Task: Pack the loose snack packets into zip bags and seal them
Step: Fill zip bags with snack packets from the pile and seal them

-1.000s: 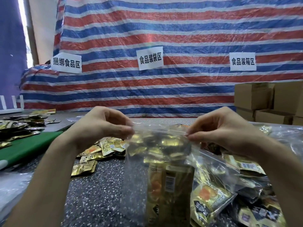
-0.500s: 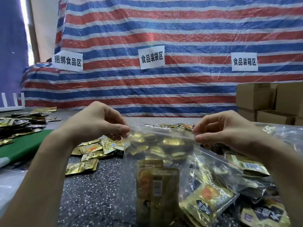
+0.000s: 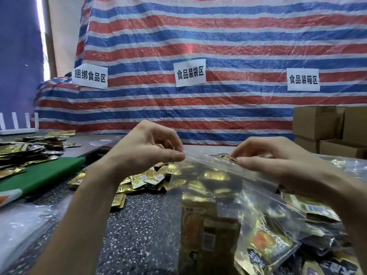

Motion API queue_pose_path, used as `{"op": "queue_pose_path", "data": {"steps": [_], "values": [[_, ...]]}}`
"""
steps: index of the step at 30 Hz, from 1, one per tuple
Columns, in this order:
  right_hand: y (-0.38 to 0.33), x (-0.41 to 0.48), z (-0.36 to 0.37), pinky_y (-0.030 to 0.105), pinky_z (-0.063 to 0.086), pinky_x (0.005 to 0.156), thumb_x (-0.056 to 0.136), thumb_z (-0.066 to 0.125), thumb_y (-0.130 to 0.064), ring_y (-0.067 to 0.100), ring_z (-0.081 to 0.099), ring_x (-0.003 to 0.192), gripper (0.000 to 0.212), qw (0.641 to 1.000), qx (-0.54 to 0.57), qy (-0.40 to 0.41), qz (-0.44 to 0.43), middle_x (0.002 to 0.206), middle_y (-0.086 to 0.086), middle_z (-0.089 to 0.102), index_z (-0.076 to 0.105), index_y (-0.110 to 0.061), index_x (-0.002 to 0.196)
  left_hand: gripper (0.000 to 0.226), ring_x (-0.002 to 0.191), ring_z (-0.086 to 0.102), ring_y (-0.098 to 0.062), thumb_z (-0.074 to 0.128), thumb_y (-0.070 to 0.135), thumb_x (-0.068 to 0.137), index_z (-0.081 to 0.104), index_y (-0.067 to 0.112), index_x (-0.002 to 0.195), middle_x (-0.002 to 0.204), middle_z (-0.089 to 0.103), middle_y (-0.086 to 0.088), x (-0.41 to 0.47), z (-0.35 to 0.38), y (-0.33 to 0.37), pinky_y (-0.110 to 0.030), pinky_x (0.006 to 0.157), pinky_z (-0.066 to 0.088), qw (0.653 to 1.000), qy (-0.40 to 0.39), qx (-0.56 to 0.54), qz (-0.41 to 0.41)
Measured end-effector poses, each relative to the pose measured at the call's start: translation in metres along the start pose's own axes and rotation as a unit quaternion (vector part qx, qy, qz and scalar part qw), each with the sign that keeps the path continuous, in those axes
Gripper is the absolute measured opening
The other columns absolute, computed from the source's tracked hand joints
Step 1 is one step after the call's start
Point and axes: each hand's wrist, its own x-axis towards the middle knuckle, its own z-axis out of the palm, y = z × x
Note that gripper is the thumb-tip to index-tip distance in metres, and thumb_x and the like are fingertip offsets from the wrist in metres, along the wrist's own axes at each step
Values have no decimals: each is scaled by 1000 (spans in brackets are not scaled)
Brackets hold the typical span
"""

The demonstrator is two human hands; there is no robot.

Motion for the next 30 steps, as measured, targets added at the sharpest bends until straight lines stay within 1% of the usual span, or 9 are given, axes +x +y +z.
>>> {"op": "queue_pose_path", "data": {"steps": [2,4,7,9,15,18,20,24,30], "values": [[-16,0,10,23,42,92,81,58,-68,-14,52,107,39,997,-52,20,-49,118,-29,60,64,-44,112,8,74,62,-36,83,15,77,76,16,75,76,69,-12,1,4,9,-51,68,53,999,-11,14,27],[-29,1,25,22,40,96,86,65,-56,-12,50,115,33,993,-59,38,-98,122,-28,60,65,-40,115,7,66,60,-28,82,22,76,76,19,74,70,68,-6,1,7,19,-41,60,49,998,-23,23,52],[-39,3,43,28,52,86,89,69,-36,-4,63,96,14,984,-33,84,-152,98,-18,72,75,-30,100,11,60,57,-25,83,26,76,77,18,73,66,67,-7,-2,10,29,-37,54,43,996,-33,35,76],[-41,3,47,34,56,82,88,70,-32,-1,66,88,9,980,-27,113,-161,88,-16,73,77,-28,93,10,56,54,-20,83,19,79,77,15,72,64,66,-10,-2,11,32,-34,52,40,996,-31,40,80],[-41,0,43,28,58,74,78,67,-44,-2,66,82,17,981,6,116,-154,80,-17,73,77,-30,84,8,55,51,-9,81,17,79,76,15,74,62,64,-4,-3,11,31,-29,51,38,995,-39,51,74],[-40,0,44,40,59,72,84,74,-30,7,68,77,4,979,9,122,-160,79,-10,73,77,-30,81,9,55,50,-3,80,22,81,76,17,76,61,62,7,-3,11,29,-19,50,37,995,-58,42,71],[-41,0,44,46,59,71,85,77,-23,11,69,76,8,979,13,124,-160,78,-7,74,77,-29,80,7,56,52,0,78,21,84,76,16,79,64,64,9,-2,10,28,-15,51,38,994,-80,41,65],[-41,-1,41,38,60,66,83,80,-22,6,69,74,10,982,28,109,-154,74,-12,74,79,-29,76,8,61,56,0,75,24,86,74,16,84,72,69,9,-3,11,28,-13,54,41,991,-108,39,64],[-41,-3,37,24,57,67,76,82,-28,3,69,71,6,984,24,103,-143,75,-16,73,77,-25,77,10,67,60,-8,74,15,84,70,17,76,73,68,2,-1,10,25,-20,58,45,993,-65,76,57]]}}
